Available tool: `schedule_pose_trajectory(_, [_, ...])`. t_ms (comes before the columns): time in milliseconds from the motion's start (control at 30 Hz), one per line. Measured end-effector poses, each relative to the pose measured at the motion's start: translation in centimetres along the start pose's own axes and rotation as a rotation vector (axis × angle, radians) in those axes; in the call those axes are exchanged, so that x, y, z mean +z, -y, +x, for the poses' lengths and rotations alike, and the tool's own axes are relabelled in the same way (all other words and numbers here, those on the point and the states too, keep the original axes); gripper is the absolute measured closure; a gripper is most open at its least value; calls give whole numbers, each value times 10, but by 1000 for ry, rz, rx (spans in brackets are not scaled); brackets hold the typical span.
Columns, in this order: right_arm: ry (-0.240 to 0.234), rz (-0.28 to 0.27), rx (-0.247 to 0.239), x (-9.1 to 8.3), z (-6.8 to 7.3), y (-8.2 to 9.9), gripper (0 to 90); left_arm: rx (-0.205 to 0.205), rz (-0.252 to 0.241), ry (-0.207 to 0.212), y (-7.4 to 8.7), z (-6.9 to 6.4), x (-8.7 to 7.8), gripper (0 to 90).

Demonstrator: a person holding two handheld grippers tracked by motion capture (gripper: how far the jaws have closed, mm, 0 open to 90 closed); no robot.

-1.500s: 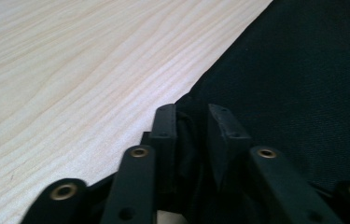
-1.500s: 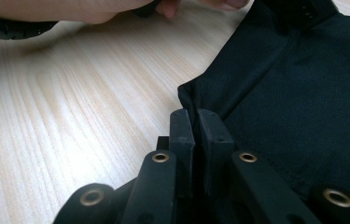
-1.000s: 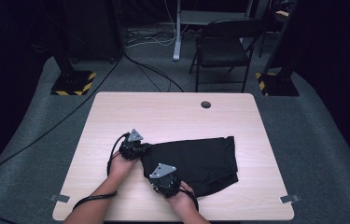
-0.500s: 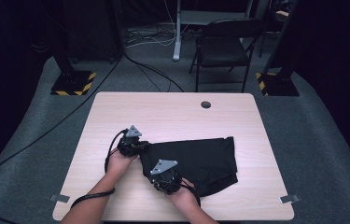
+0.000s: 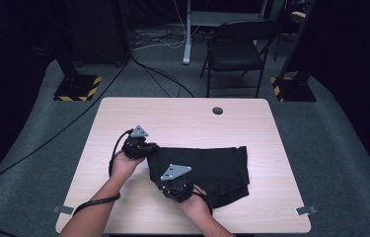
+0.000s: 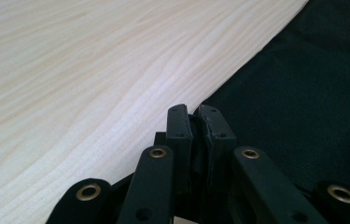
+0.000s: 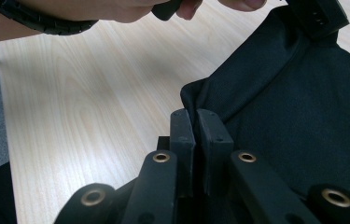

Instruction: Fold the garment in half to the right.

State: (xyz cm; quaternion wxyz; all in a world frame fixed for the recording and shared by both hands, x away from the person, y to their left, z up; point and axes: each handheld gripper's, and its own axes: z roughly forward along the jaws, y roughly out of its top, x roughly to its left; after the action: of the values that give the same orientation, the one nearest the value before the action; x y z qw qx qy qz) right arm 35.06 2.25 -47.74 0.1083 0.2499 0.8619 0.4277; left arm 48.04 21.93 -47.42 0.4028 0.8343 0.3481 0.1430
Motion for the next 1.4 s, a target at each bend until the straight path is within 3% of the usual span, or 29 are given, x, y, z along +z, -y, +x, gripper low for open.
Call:
schedule_pose_trajectory(567, [-29, -44, -37, -13, 2, -27, 856, 41, -42, -32, -25, 1, -28, 828])
schedule_pose_trajectory(1033, [-63, -67, -86, -19, 3, -52, 856, 77, -54, -66, -45, 2, -47, 830])
schedule_pose_trajectory(1300, [-82, -95, -76, -23, 1, -63, 856, 94, -58, -82, -56, 4, -57, 830])
schedule_pose_trajectory(1400, [-90, -97, -93, -26, 1, -69, 857, 107, -58, -87, -61, 4, -62, 830])
